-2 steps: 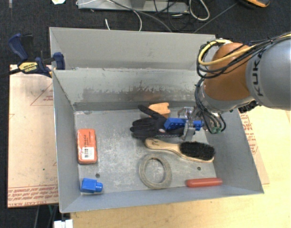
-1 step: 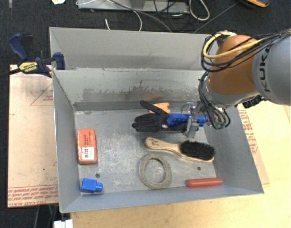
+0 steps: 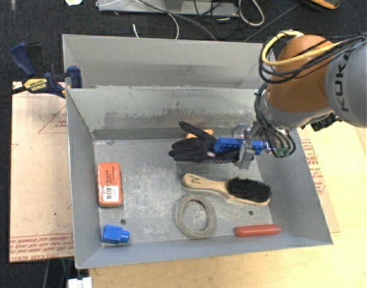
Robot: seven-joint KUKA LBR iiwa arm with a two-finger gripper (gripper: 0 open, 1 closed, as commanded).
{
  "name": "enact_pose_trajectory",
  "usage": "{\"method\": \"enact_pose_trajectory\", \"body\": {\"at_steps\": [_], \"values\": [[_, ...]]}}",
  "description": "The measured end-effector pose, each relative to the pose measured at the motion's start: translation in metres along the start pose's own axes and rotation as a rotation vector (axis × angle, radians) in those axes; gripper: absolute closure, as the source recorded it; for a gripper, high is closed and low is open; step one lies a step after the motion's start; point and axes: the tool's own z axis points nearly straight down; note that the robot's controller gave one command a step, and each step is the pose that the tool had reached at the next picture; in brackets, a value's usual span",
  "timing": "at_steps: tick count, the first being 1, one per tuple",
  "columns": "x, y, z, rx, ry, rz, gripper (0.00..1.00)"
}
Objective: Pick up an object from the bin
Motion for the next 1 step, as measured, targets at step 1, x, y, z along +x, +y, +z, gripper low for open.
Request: {"method": "enact_pose_trajectory", "body": {"at_steps": [1], "values": [[-0.0004,0.0001,-0.0183,0.0,0.0,0.0,1.0]]}}
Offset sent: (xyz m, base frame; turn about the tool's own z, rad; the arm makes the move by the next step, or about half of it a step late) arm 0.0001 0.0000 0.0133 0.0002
